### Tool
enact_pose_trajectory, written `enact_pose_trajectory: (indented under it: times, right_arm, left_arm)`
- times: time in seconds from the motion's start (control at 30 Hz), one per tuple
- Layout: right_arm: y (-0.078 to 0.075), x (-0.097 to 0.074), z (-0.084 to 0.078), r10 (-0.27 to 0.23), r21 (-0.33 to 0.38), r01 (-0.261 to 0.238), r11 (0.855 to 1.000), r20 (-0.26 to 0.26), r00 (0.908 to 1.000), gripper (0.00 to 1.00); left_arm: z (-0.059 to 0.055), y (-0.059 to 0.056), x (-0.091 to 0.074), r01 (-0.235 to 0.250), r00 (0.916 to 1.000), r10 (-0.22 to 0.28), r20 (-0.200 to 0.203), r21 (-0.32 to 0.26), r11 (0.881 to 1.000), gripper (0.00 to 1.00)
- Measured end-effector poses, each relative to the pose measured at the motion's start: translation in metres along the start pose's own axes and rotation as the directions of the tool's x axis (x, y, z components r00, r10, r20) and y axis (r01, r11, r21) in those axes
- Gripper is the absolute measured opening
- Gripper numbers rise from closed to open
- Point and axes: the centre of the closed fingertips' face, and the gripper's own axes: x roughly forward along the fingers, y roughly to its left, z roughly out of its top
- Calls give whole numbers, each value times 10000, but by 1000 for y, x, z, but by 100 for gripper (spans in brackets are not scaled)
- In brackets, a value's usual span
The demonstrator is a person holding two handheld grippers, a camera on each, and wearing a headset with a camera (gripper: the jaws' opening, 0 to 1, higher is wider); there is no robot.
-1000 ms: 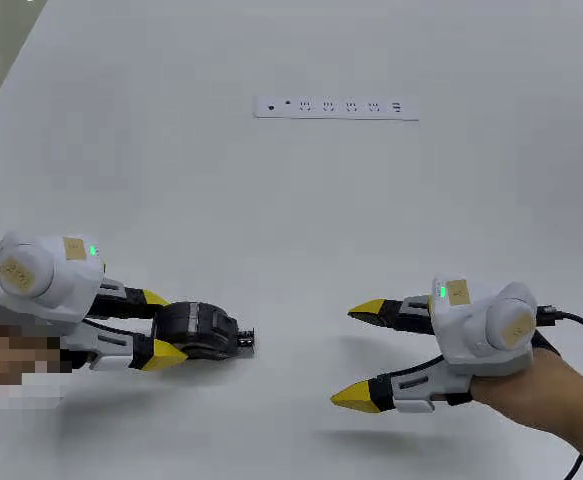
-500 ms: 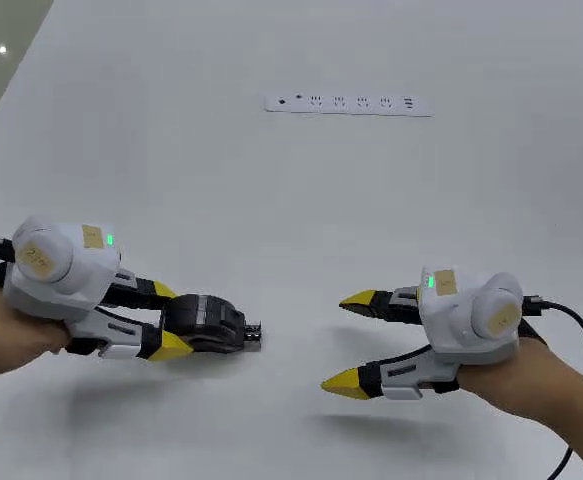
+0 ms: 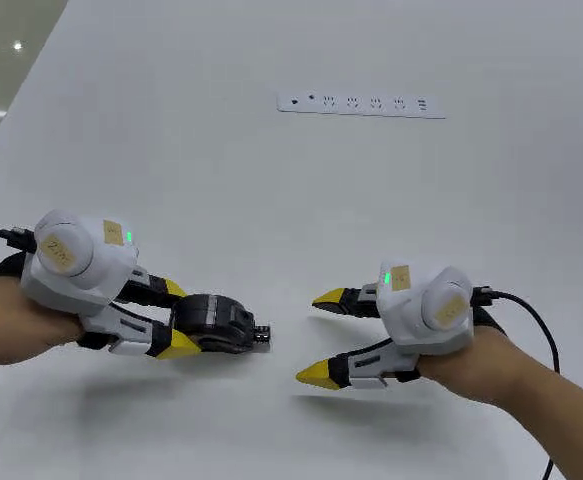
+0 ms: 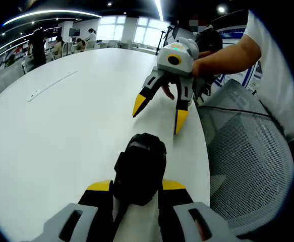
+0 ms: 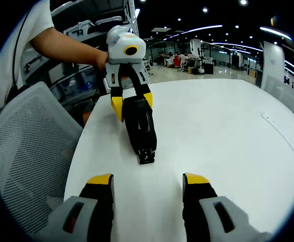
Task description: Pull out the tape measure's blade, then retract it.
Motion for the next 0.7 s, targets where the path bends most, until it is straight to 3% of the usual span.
enact_pose_trajectory:
  times: [0.4,0.7]
  right_arm:
    - [-2,21,6,354,60,-356,9993,303,9989,51]
    - [1,36,14,503,-256,-490,9985,525,9974,43]
  left_arm:
    - [-2,1,0,118,9998,-118,-129,58,9999,32]
    - [-2,1,0,148,9998,-147,-152,81,9999,32]
